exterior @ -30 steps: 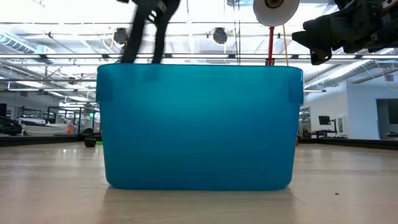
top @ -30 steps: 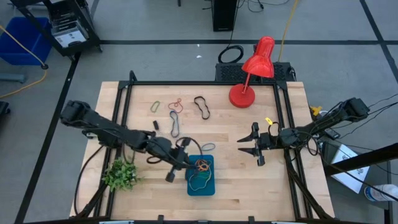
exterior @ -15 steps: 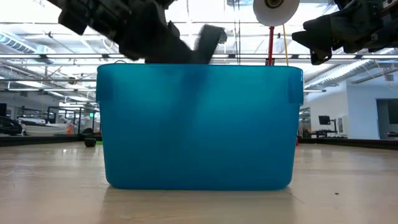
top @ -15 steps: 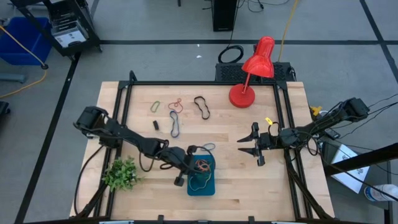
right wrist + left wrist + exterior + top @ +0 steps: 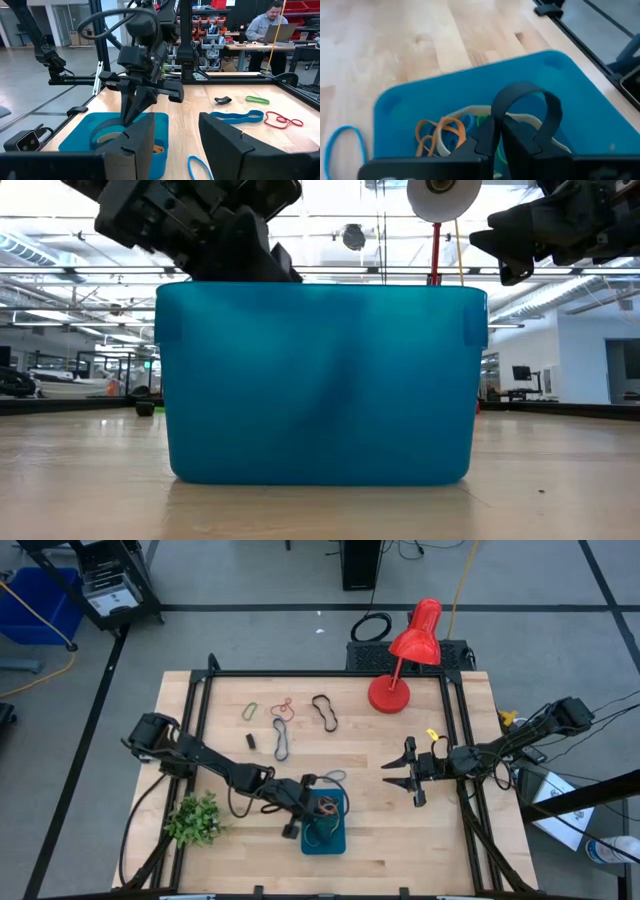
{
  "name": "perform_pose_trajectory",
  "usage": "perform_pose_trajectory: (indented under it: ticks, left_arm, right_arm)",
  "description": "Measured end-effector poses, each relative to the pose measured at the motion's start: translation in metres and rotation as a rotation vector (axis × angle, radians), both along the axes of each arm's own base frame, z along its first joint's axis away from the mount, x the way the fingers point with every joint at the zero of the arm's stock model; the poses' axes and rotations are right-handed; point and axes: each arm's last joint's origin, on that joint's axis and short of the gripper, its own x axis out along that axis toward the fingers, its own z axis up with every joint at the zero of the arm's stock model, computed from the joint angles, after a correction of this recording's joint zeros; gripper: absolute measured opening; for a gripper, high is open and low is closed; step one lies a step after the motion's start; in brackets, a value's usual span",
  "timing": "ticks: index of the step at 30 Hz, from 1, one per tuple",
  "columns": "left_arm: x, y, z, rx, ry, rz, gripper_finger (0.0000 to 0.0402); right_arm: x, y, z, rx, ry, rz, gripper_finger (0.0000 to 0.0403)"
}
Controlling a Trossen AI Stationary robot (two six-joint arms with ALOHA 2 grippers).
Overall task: Pick and place rubber bands into bin
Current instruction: Put the bottom black rubber band into the blue bin
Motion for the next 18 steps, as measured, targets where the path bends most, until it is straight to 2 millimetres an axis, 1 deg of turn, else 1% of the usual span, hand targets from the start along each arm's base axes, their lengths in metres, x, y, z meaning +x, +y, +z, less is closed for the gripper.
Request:
perform_pose_trajectory:
  ticks: [4, 8, 18]
  left_arm:
    - [0.0003, 0.0017, -0.0002, 0.024, -0.003, 0.058, 0.0041]
    - [0.0006, 0.0022, 0.0000, 0.009, -0.001, 0.088, 0.0042]
    - [0.0005, 0.0023, -0.0001, 0.004, 0.002, 0.095, 0.0042]
  right_arm:
    - [0.0000, 0.0000, -0.0001, 0.000, 0.001, 0.000, 0.0146]
    - [0.0000, 0.0000, -0.0004, -0.001, 0.003, 0.000, 0.0145]
    - [0.0000, 0.0000, -0.0012, -0.004, 0.011, 0.000, 0.0147]
